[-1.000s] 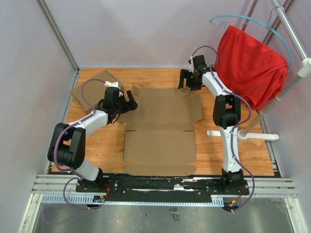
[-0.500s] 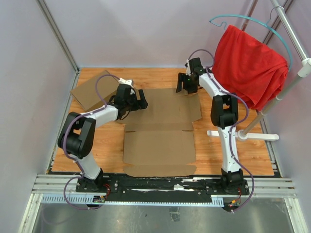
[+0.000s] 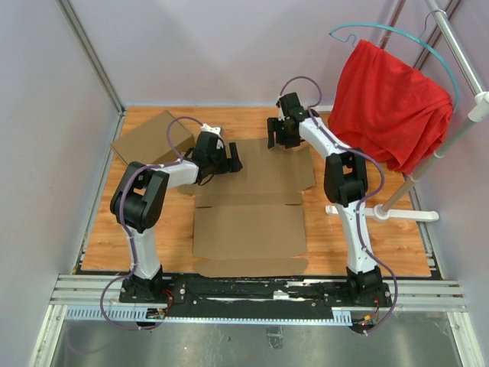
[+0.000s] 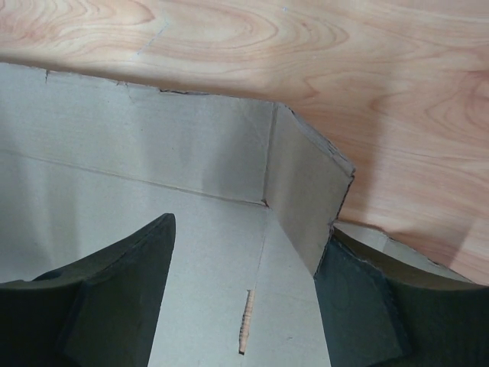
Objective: Fold the paper box
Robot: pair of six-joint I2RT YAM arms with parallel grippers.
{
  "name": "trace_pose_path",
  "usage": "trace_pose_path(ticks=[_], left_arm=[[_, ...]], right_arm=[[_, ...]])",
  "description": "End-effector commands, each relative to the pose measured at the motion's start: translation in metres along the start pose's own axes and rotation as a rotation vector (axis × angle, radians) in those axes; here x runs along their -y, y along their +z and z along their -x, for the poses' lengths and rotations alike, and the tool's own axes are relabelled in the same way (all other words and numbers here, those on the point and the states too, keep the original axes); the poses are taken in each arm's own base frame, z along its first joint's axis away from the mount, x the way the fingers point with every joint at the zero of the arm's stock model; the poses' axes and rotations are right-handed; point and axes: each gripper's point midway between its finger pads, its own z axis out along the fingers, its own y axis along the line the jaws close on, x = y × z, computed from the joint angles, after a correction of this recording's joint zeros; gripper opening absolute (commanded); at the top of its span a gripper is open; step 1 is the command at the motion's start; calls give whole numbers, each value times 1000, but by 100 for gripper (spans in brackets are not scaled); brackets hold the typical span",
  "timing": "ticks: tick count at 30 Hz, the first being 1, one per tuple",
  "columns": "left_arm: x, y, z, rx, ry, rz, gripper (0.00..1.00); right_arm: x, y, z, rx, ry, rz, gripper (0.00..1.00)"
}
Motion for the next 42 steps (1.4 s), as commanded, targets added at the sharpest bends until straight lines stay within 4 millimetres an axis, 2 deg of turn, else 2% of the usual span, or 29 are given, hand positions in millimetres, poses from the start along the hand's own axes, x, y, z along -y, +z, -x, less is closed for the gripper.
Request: trace_pose_path(ticks=[1,5,16,21,29,32,37,42], left_arm=[[1,10,-17,-50,4,-11,90],[3,13,-23,-67,-4,-20,90],[13,20,-40,-120,8,-38,89],[12,23,-45,-132,4,-29,89],[5,23,-48,-144,6,7,88],[2,19,-42,-131,1,39,88],[6,3,-13,-69,1,76,89],[17,-19,44,39,-5,86,91]], right_arm=[[-2,-26,17,72,-63,-91,70],[-9,-28,27,108,-123,-119,71],[-25,-3,35,149,-136,-60,73],[-25,16,28,116,-133,-47,73],[-22,45,4,34,-109,-26,74],[-21,38,4,36,-106,-34,74],[-14,6,19,99,-107,-74,74],[-5,-33,34,165,-87,-96,75]])
